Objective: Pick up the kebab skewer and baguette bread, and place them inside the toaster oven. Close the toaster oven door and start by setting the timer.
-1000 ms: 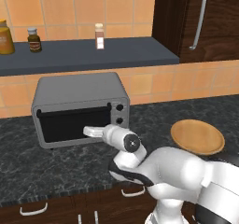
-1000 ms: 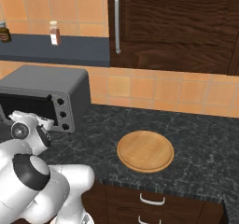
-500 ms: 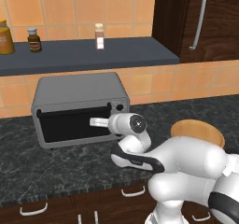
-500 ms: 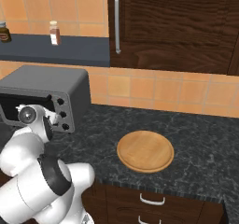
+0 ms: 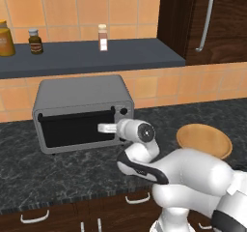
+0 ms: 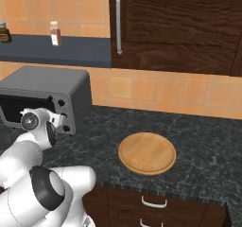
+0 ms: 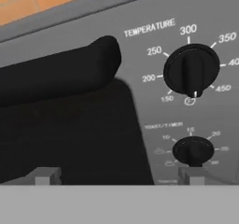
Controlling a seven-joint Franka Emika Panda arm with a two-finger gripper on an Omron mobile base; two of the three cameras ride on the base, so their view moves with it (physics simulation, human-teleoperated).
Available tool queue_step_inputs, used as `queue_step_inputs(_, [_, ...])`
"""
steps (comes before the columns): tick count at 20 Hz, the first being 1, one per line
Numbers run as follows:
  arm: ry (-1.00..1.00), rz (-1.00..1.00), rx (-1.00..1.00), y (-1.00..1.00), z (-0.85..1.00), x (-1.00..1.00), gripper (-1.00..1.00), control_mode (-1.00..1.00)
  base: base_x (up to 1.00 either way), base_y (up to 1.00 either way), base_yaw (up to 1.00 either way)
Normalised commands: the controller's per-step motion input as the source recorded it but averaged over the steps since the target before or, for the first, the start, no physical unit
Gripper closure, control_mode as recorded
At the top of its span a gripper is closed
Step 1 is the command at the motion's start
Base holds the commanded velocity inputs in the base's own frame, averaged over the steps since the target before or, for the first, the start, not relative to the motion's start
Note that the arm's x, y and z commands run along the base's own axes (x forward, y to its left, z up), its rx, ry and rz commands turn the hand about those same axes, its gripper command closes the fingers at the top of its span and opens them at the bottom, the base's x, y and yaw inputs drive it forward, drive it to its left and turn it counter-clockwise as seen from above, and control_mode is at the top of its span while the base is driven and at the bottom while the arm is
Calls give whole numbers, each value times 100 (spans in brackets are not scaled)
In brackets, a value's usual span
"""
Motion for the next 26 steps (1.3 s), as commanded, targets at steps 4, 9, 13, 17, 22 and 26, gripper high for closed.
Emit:
queue_step_inputs(4, [-15,-13,-9,-28,-26,-9,-100,-100,0,0,0])
queue_step_inputs(9, [-3,-12,0,-40,-12,-31,-100,-100,0,0,0])
queue_step_inputs(13, [-4,-2,0,-55,-14,-4,-100,-100,0,0,0])
queue_step_inputs(17, [-5,0,-4,-52,-31,-1,-100,-100,0,0,0])
queue_step_inputs(22, [-14,7,-4,-29,-66,0,-100,-100,0,0,0])
queue_step_inputs(26, [-22,10,0,-32,-74,6,-100,-100,0,0,0])
